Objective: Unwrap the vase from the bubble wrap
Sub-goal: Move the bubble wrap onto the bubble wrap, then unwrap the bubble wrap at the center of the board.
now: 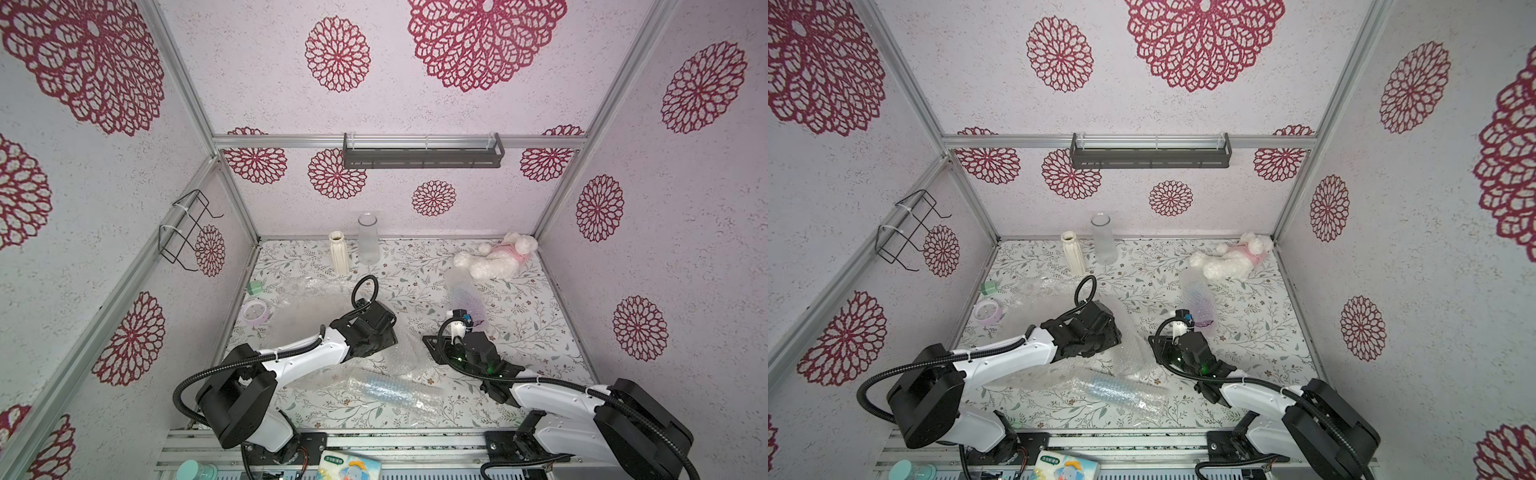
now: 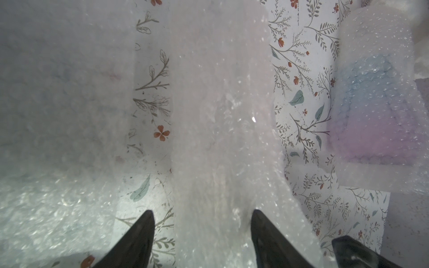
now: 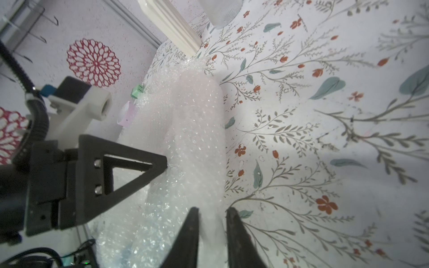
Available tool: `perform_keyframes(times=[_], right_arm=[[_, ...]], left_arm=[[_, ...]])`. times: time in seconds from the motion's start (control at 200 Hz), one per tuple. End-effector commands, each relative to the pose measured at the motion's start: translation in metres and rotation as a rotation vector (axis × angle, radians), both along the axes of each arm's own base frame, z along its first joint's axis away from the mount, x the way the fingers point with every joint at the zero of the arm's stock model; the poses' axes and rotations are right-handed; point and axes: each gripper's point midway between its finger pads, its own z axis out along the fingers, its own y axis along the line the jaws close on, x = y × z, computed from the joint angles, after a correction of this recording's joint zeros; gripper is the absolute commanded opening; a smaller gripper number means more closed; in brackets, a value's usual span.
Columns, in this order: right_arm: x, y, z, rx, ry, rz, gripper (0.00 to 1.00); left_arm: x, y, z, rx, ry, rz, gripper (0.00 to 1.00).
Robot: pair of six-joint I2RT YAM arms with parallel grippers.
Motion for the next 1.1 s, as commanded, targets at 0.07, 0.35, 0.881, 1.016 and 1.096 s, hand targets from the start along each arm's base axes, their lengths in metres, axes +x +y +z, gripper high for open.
perform_keyframes(times=[0.07,0.35,0.881,1.016,1.096], right_arm=[[0.006,-0.002,0.068,-0.022,-0.232,0.021,0.65],[0.011,0.006,0.095,-0.088,-0.335,0.090,0.74],[0.028,0.041,0.040,-0.317,-0.231,0.184,0.79],[0.034,0.050,0.033,-0.429,-0.226,0.206,0.79],[0.038,0.057,0.026,-0.484,-0.205,0.225,0.80]], left_arm=[[-0.010,0.008,-0.015,0.062,0.050,-0.024,0.69],[0.003,0.004,0.009,0.013,-0.018,-0.040,0.71],[0.037,0.057,0.039,-0.432,-0.096,0.147,0.76],[0.046,0.059,0.036,-0.475,-0.108,0.161,0.75],[0.050,0.061,0.033,-0.478,-0.112,0.169,0.75]])
